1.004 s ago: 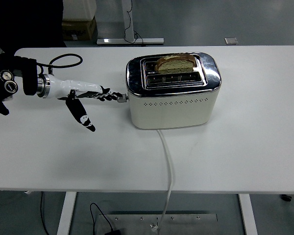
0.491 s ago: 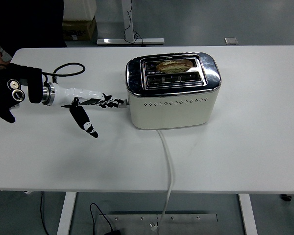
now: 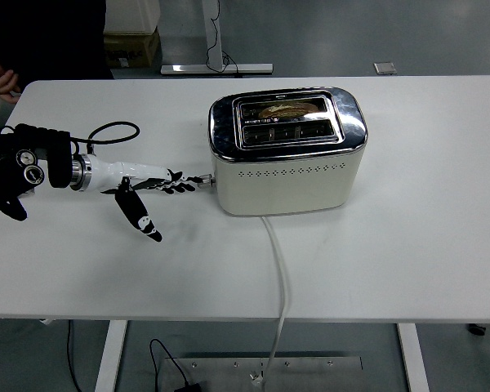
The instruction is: Press down toaster
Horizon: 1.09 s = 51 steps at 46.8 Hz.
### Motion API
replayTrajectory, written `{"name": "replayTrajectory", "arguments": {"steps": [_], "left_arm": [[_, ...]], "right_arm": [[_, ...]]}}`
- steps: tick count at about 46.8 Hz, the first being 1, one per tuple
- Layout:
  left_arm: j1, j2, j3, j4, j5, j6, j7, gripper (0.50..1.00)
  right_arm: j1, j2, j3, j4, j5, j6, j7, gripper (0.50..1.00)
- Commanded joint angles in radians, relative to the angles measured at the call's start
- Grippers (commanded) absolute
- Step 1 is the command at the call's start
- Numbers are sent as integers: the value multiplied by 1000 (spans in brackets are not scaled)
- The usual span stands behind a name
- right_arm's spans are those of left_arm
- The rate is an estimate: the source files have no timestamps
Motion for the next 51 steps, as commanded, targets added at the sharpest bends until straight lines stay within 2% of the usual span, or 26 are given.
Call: {"name": "replayTrajectory", "arguments": {"steps": [1, 20, 30, 38, 51], "left_arm": [[9, 23, -1, 0, 0, 0, 0, 1000], [-7, 140, -5, -10, -63, -3, -3, 1000], [-140, 210, -7, -1, -239, -15, -4, 1000], [-211, 213, -11, 68, -451, -3, -6, 1000], [-254, 192, -50, 213, -699, 19, -10, 1000]], "right_arm": [[0, 0, 0, 0, -1, 0, 0, 998], [0, 0, 0, 0, 1, 0, 0, 998], [0, 0, 0, 0, -1, 0, 0, 998], [0, 0, 0, 0, -1, 0, 0, 998], [0, 0, 0, 0, -1, 0, 0, 1000]]}}
